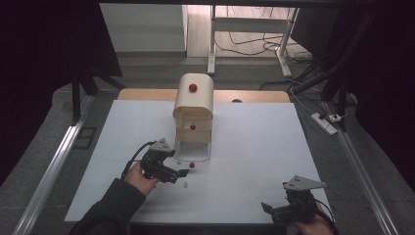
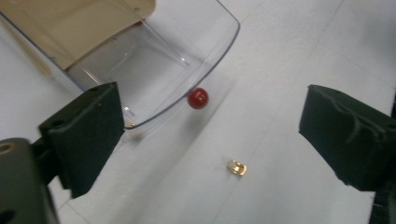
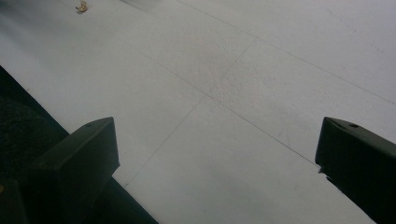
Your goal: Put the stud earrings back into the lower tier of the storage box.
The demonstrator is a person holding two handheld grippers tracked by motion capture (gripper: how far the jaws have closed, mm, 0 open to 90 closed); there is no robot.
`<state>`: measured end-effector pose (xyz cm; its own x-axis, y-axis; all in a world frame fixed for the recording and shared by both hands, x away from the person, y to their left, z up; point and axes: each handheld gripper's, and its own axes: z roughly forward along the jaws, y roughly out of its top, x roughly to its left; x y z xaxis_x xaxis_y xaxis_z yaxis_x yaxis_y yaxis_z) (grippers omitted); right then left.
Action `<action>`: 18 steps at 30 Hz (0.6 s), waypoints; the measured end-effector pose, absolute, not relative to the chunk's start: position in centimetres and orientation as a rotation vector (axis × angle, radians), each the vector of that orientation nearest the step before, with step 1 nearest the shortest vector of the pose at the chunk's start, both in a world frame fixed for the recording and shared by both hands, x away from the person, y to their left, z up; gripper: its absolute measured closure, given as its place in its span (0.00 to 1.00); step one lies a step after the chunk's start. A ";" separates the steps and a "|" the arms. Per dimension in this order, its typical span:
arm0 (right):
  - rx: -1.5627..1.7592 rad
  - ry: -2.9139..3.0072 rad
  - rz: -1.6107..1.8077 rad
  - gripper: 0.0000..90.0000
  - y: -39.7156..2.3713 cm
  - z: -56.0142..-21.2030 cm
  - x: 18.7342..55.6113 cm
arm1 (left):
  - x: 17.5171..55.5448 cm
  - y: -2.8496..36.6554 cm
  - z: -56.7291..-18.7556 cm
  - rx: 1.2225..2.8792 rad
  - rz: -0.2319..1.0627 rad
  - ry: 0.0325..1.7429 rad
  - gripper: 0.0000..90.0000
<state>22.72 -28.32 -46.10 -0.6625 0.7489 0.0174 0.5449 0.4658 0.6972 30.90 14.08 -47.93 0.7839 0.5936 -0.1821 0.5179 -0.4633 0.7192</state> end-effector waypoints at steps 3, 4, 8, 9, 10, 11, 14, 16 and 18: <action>1.105 2.427 0.997 0.00 -28.3 -46.1 22.7 | 30.5 14.1 -48.0 2.166 0.127 0.799 0.02; 1.105 2.427 0.996 0.00 -28.3 -46.1 22.7 | 30.4 14.0 -48.1 2.167 0.124 0.782 0.01; 1.106 2.428 0.995 0.00 -28.3 -46.1 22.7 | 29.7 13.7 -48.5 2.206 0.117 0.750 0.00; 1.105 2.428 0.996 0.00 -28.3 -46.1 22.7 | 29.6 13.6 -48.6 2.220 0.112 0.749 0.00; 1.106 2.428 0.995 0.00 -28.3 -46.1 22.8 | 29.4 13.5 -48.7 2.230 0.106 0.749 0.00; 1.106 2.429 0.994 0.00 -28.3 -46.1 22.8 | 29.2 13.3 -48.9 2.237 0.101 0.747 0.00; 1.105 2.429 0.991 0.00 -28.3 -46.1 22.7 | 28.9 12.9 -49.2 2.278 0.097 0.739 0.00; 1.106 2.430 0.990 0.00 -28.3 -46.1 22.7 | 28.7 12.5 -49.5 2.302 0.094 0.740 0.00; 1.105 2.431 0.986 0.00 -28.3 -46.1 22.7 | 28.6 12.2 -49.8 2.327 0.090 0.739 0.00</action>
